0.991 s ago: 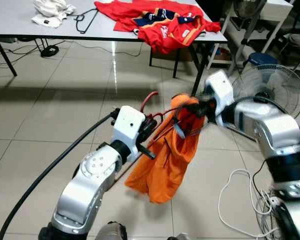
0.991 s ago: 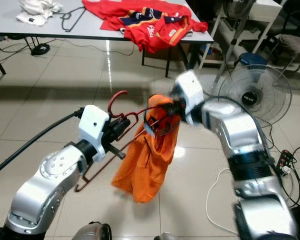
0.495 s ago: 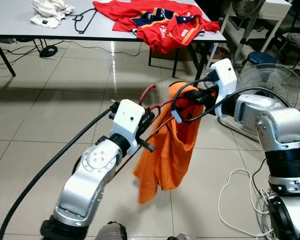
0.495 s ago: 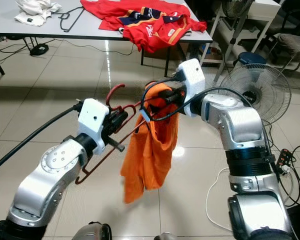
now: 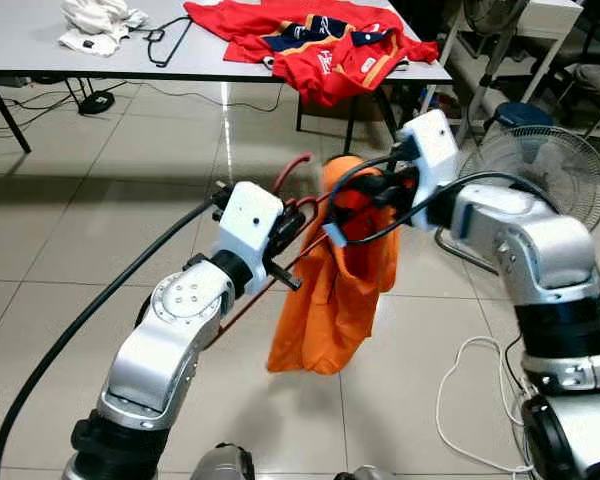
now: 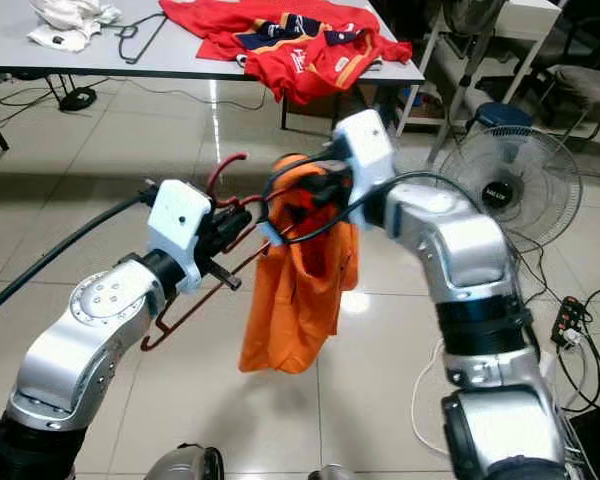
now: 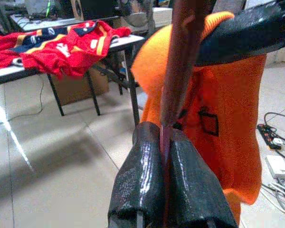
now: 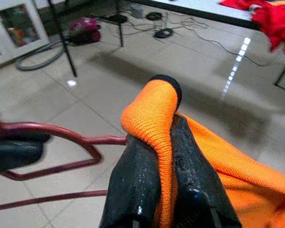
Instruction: Hang hanger
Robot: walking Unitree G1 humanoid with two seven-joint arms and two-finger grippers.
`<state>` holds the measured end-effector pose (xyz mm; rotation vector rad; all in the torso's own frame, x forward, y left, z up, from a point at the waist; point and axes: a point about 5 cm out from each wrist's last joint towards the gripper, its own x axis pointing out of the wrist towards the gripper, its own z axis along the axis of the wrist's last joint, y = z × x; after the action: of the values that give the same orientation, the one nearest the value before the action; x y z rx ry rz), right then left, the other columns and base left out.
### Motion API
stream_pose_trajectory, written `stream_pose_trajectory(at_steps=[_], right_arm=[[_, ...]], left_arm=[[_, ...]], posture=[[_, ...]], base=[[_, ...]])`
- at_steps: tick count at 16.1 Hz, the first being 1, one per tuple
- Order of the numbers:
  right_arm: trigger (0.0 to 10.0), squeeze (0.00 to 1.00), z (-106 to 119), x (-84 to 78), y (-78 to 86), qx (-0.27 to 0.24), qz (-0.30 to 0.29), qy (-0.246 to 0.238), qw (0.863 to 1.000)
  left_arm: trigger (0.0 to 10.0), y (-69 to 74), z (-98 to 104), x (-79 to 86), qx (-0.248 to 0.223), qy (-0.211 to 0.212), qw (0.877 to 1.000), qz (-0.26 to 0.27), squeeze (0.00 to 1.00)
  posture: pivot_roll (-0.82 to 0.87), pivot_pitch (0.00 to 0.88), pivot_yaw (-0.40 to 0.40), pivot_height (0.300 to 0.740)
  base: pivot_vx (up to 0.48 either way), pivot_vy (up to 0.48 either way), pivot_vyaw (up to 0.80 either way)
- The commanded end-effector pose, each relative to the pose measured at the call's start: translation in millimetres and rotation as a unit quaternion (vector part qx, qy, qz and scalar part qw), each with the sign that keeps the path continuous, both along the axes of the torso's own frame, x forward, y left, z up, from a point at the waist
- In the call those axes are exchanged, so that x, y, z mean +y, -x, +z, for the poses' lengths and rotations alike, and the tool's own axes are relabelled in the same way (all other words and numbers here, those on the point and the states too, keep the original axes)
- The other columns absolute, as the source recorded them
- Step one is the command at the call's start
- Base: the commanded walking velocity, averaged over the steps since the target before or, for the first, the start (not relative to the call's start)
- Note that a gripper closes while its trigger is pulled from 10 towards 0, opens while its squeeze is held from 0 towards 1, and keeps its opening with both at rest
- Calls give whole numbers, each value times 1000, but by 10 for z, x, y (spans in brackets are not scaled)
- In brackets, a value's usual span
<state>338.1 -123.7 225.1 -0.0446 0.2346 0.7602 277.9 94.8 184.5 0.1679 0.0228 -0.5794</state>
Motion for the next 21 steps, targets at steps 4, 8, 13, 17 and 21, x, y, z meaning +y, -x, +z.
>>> stream_pose_trajectory(at_steps=[4, 8, 13, 17, 21], right_arm=[[10000, 0, 107, -38, 31, -22, 9, -4, 1000], [10000, 0, 116, -62, 66, -22, 12, 12, 1000], [10000, 0, -45, -10, 227, -16, 68, 68, 995], [10000, 0, -34, -69, 193, -45, 53, 80, 994], [10000, 0, 329, -14, 194, -143, 61, 0, 988]], left_arm=[[10000, 103, -30, -98, 20, 14, 999, -44, 0], [10000, 51, -24, -33, 11, 12, 1000, -2, 0], [10000, -26, 83, -4, -19, 43, 998, 38, 0], [10000, -22, 116, -13, -27, 65, 997, 38, 0], [10000, 102, 136, -60, -51, 164, 985, 20, 0]], posture=[[-37, 75, -21, 740], [-41, 84, -22, 740], [-43, 89, -20, 740], [-51, 87, -21, 740], [-59, 83, -26, 740]], base=[[0, 0, 0], [0, 0, 0], [0, 0, 0], [0, 0, 0], [0, 0, 0]])
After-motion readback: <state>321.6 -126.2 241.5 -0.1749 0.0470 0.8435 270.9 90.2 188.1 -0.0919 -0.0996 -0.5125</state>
